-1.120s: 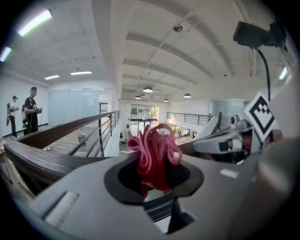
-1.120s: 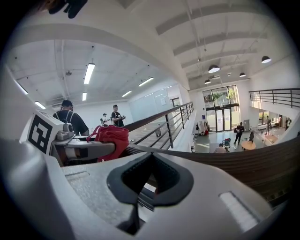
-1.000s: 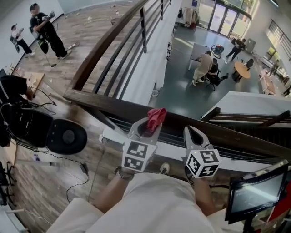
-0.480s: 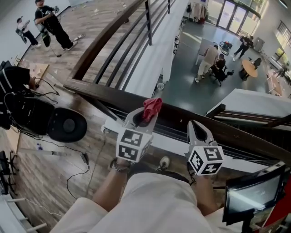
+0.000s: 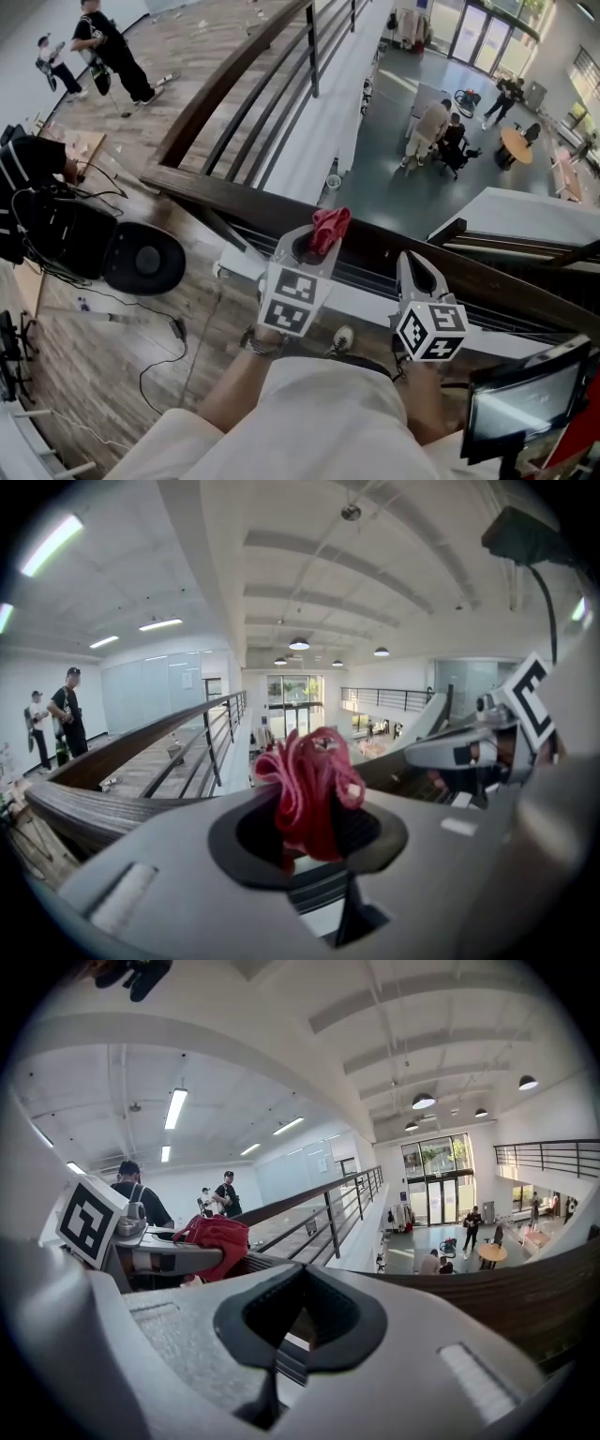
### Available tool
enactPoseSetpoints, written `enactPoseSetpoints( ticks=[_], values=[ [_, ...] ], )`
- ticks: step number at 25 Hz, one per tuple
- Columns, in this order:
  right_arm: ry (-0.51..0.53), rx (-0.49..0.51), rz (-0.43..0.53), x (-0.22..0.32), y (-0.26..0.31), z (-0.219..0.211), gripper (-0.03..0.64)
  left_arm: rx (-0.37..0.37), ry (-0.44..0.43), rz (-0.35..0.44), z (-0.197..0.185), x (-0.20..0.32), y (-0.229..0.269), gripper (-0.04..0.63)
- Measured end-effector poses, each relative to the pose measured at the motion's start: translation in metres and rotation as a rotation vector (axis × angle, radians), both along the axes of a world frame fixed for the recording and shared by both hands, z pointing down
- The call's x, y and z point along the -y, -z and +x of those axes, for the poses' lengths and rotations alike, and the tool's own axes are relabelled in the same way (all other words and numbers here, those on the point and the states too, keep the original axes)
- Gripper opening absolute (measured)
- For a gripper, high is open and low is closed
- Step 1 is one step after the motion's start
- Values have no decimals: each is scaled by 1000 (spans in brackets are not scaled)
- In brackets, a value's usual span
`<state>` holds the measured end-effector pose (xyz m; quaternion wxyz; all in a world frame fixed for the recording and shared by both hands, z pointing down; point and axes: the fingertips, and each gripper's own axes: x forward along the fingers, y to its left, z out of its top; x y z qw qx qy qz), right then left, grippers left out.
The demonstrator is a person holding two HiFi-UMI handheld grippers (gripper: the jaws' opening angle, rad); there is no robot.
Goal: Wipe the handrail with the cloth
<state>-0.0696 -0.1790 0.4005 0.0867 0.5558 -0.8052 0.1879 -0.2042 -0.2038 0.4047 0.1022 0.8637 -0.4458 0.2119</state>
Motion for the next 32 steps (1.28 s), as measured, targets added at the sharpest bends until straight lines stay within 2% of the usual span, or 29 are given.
enactPoseSetpoints(
  ticks=[2, 8, 18, 32],
  values=[
    [-17, -2, 2, -1, 0, -2, 3, 6, -23, -13, 1, 0, -2, 118],
    [-50, 0, -1, -2, -2, -15, 3, -50, -24, -10, -8, 0, -4, 118],
    [-77, -1, -2, 5, 2, -29, 3, -26, -104, -10, -5, 0, -1, 120],
    [-66, -8, -3, 13, 5, -56, 3, -23, -77, -16, -41, 7, 2, 120]
  ],
)
